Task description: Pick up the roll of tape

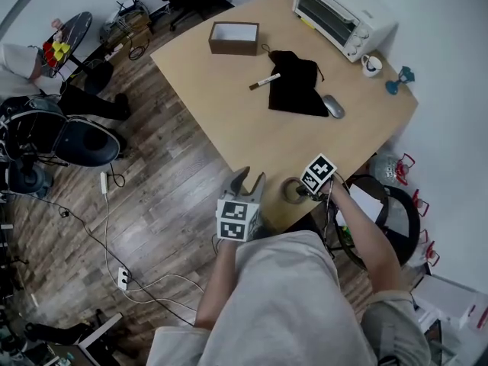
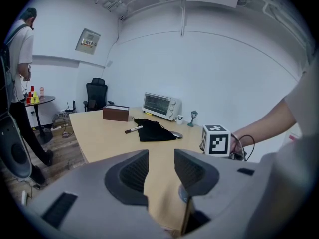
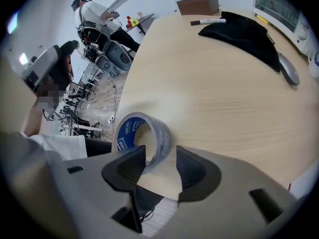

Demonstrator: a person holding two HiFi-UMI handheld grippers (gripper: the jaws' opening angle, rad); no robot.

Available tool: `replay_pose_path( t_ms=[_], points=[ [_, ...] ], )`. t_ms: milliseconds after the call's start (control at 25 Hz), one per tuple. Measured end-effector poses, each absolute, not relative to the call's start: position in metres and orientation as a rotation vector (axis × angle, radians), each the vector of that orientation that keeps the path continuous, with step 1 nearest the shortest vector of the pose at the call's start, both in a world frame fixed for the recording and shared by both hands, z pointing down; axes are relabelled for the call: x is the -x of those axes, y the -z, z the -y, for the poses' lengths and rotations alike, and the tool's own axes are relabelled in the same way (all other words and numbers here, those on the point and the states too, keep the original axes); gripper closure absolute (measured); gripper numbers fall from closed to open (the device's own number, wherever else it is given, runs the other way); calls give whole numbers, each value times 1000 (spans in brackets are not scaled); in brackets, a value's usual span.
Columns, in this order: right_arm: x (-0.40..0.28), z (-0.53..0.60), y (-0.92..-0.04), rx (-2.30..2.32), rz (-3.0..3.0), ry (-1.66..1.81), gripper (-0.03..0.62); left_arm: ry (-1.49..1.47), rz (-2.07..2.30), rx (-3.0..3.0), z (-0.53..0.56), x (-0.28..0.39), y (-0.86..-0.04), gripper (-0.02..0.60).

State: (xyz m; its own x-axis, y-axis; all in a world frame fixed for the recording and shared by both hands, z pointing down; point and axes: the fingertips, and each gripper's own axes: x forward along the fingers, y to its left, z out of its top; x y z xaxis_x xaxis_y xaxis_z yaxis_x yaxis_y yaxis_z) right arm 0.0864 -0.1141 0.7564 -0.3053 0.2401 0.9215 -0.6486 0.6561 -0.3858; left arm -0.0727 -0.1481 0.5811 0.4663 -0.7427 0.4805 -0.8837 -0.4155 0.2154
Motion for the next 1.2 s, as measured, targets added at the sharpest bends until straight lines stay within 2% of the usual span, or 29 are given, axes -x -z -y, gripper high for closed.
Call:
replay_pose_path(
  t_ms=[400, 560, 760, 1200],
  points=[
    [-83, 115, -765, -344, 1597, -916, 461, -449, 1367, -2290, 146, 75, -580, 425],
    [-85, 116, -768, -357, 1573, -894, 468, -460, 1378, -2291, 145, 78, -582, 425],
    [-89, 126, -768, -410, 1552, -817, 533, -458, 1386, -2271, 143, 85, -581, 425],
    [-93, 129, -768, -435, 1555, -804, 543, -450, 1376, -2283, 143, 81, -579, 426]
  ],
)
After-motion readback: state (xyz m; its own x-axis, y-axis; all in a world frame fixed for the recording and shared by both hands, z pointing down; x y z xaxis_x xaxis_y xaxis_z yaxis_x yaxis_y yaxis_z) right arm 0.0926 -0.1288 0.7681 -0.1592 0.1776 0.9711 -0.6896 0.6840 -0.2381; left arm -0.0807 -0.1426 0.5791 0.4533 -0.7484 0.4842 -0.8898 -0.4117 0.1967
